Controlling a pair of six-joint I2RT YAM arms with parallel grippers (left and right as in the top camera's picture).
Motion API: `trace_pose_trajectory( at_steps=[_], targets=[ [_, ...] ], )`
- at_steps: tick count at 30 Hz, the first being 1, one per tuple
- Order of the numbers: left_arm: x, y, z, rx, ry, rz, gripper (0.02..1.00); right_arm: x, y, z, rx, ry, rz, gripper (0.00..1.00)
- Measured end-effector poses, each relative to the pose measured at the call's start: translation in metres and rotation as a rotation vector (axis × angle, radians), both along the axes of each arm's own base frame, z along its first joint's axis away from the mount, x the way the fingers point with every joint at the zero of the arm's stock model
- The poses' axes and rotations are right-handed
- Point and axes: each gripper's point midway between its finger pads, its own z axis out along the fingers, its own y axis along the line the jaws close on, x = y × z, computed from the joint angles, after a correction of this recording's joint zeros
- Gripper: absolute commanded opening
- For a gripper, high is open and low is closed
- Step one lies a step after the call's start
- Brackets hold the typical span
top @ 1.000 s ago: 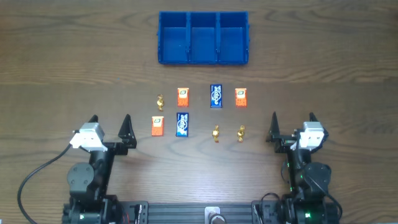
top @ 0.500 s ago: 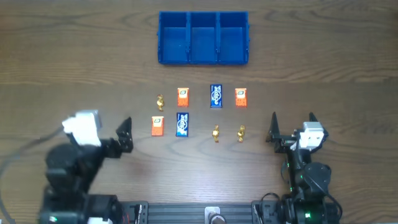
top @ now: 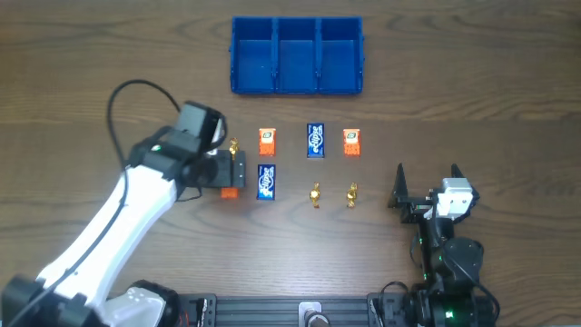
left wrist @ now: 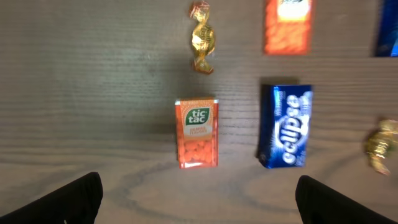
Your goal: Sort Candies Into Trays
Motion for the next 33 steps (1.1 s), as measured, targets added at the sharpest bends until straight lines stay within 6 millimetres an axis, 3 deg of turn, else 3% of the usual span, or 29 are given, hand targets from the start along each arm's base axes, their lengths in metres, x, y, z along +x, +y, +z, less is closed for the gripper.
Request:
trace_pose_trajectory(
  at_steps=[5,14,17,28,33],
  targets=[
    [0.001,-0.005,-0.039,0.063,0.094,0.035,0.991,0.000,0.000,0.000,0.000,0.000,0.000,0.998],
    [0.009,-0.004,-0.081,0.111,0.157,0.068,0.936,0.000,0.000,0.000,0.000,0.000,0.000,0.998],
    [0.005,-0.002,-0.093,0.131,0.197,0.070,0.866,0.000,0.000,0.000,0.000,0.000,0.000,0.998],
    [0.006,-0.007,-0.095,0.124,0.192,0.075,0.441,0.000,0.000,0.000,0.000,0.000,0.000,0.998],
    [0.013,-0.014,-0.094,0.099,0.159,0.082,0.371,0.000,0.000,0.000,0.000,0.000,0.000,0.998]
  ],
)
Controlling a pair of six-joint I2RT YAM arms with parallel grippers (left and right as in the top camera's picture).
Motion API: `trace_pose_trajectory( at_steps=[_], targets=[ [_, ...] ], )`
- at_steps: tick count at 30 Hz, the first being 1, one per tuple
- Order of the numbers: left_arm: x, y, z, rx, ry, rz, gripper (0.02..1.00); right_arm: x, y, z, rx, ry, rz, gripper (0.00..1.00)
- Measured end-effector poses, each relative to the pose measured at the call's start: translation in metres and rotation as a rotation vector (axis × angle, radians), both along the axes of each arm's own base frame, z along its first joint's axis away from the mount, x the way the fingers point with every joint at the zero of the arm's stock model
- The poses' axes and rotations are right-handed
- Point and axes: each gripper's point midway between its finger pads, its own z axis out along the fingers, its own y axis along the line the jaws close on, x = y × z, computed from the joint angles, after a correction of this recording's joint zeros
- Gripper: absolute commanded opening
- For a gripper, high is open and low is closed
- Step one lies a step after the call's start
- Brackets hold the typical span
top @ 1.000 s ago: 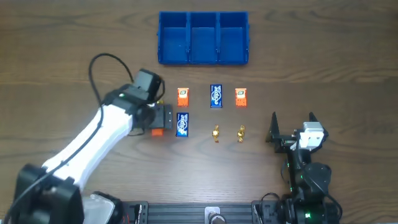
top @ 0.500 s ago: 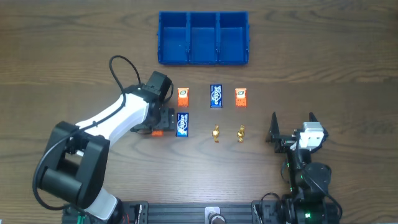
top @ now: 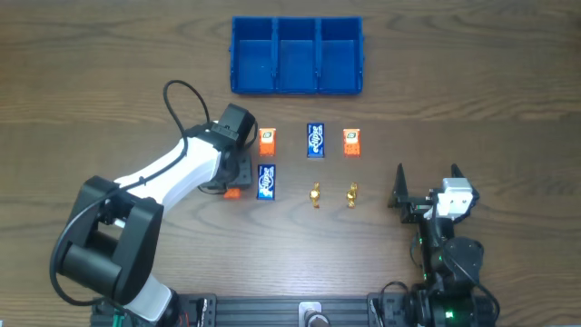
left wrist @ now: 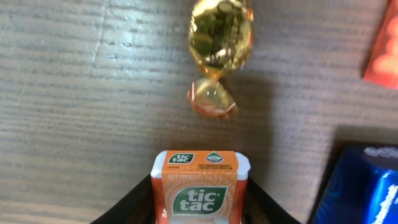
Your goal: Sort Candies Into Trays
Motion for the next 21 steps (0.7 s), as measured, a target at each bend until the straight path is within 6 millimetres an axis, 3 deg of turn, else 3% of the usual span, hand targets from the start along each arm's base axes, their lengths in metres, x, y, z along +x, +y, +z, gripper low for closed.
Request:
trace_pose_trajectory(
  at_steps=[5,13,16,17,21],
  targets=[
    [0.006,-0.003,0.011,-0.026,-0.043,0.037,0.290,0.000,0.000,0.000,0.000,0.000,0.000,0.998],
    [0.027,-0.008,0.073,-0.092,-0.212,0.078,0.283,0.000,0.000,0.000,0.000,0.000,0.000,0.998],
    [0.050,-0.013,0.106,-0.098,-0.284,0.097,0.288,0.000,0.000,0.000,0.000,0.000,0.000,0.998],
    [0.071,-0.019,0.137,-0.107,-0.344,0.104,0.288,0.000,0.000,0.000,0.000,0.000,0.000,0.998],
    [0.134,-0.033,0.199,-0.105,-0.423,0.110,0.292,0.000,0.000,0.000,0.000,0.000,0.000,0.998]
  ],
)
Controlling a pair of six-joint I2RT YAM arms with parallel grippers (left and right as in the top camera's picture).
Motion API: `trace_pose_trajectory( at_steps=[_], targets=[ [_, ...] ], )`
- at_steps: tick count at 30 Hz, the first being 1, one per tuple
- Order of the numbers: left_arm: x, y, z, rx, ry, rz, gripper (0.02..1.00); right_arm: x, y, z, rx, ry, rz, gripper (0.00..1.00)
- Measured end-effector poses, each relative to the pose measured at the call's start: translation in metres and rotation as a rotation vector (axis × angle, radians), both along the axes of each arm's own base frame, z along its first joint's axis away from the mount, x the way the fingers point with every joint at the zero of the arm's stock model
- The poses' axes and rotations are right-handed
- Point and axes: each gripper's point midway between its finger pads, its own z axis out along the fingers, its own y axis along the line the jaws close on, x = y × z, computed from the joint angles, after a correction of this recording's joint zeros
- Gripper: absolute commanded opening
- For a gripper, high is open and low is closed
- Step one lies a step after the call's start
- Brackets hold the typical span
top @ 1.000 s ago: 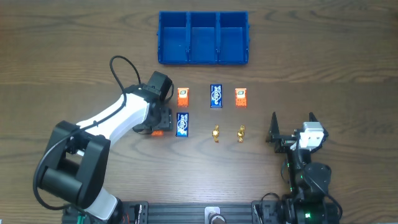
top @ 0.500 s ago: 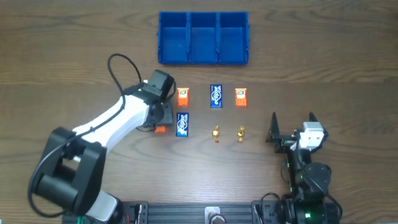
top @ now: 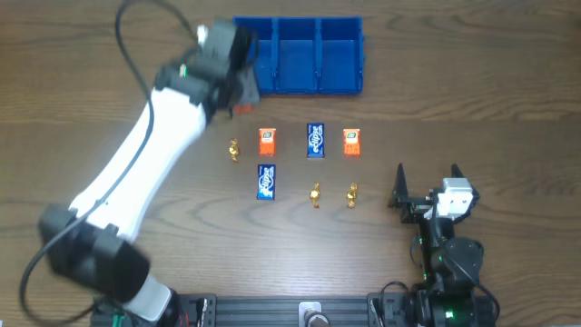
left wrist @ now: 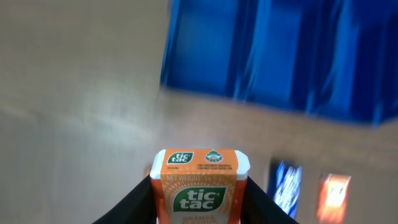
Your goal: Sort Candies Into Trays
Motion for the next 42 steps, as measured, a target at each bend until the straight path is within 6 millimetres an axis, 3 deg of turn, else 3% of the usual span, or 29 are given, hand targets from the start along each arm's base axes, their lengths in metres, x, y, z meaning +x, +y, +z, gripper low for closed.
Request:
trace_pose_trajectory(
  at_steps=[3,6,11,16,18,21,26,29,34,36,38,40,42],
  targets=[
    [0.044,-0.006,0.016,0.016,-0.017,0.002,0.292,0.000,0.000,0.000,0.000,0.001,0.000,0.998],
    [0.082,-0.011,0.010,0.030,-0.017,-0.007,0.290,0.000,0.000,0.000,0.000,0.001,0.000,0.998],
    [0.121,-0.013,-0.038,0.067,0.023,-0.045,0.303,0.000,0.000,0.000,0.000,0.001,0.000,0.998],
    [0.134,-0.012,-0.078,0.100,0.062,-0.110,0.340,0.000,0.000,0.000,0.000,0.001,0.000,0.998],
    [0.134,-0.013,-0.088,0.108,0.078,-0.133,0.489,0.000,0.000,0.000,0.000,0.000,0.000,0.998],
    [0.135,-0.015,-0.092,0.113,0.079,-0.157,0.822,0.000,0.000,0.000,0.000,0.001,0.000,0.998],
    [0.134,-0.017,-0.088,0.110,0.075,-0.162,0.982,0.000,0.000,0.000,0.000,0.000,0.000,0.998],
    [0.121,-0.020,-0.059,0.093,0.046,-0.163,0.998,0.000,0.000,0.000,0.000,0.001,0.000,0.998],
    [0.049,-0.032,0.006,0.039,-0.015,-0.178,0.996,0.000,0.000,0.000,0.000,0.000,0.000,0.998],
    [0.024,-0.042,0.010,0.020,-0.024,-0.197,0.987,0.000,0.000,0.000,0.000,0.000,0.000,0.998],
    [-0.003,-0.057,-0.020,0.020,0.033,-0.224,0.980,0.000,0.000,0.000,0.000,0.000,0.000,0.998],
    [-0.019,-0.066,-0.066,0.032,0.107,-0.230,0.972,0.000,0.000,0.000,0.000,0.001,0.000,0.998],
    [-0.041,-0.063,-0.119,0.062,0.214,-0.216,0.961,0.000,0.000,0.000,0.000,0.000,0.000,0.998]
  ],
)
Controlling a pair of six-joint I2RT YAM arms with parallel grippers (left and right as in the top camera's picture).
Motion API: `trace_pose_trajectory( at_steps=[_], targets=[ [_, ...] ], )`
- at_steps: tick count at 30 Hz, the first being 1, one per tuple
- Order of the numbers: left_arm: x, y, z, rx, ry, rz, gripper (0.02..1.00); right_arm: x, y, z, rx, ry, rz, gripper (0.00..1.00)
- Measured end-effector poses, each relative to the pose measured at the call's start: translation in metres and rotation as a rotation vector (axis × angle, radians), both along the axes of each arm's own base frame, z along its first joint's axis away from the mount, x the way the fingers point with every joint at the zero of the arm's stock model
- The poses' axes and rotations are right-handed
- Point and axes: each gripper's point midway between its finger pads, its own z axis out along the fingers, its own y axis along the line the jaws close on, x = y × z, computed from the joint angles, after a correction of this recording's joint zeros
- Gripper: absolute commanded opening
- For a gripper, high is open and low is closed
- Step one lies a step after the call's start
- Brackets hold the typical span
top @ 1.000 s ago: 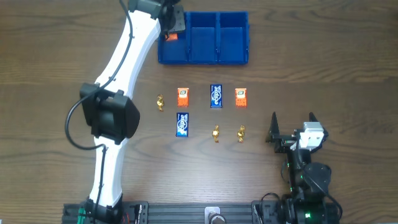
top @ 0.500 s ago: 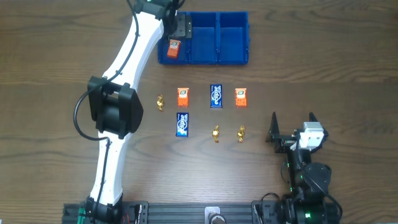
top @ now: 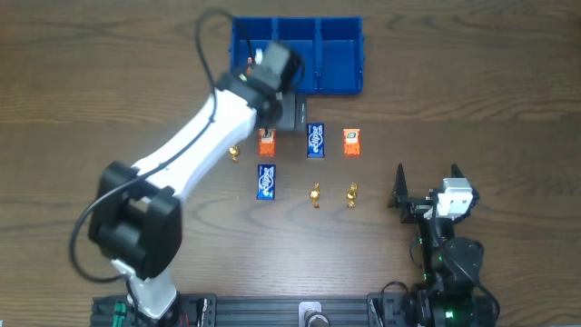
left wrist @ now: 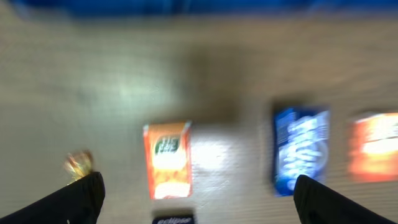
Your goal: Sort Candies Into Trays
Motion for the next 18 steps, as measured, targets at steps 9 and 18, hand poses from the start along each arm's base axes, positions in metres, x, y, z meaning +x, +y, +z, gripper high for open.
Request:
trace_pose_trajectory(
  at_steps=[9,18],
  targets=[
    [-0.022,0.014,-0.044,0.033,0.084,0.056,0.884,0.000,0.000,0.000,0.000,0.000,0.000,0.998],
    [-0.023,0.014,-0.074,0.061,0.129,0.060,0.581,0.000,0.000,0.000,0.000,0.000,0.000,0.998]
  ],
)
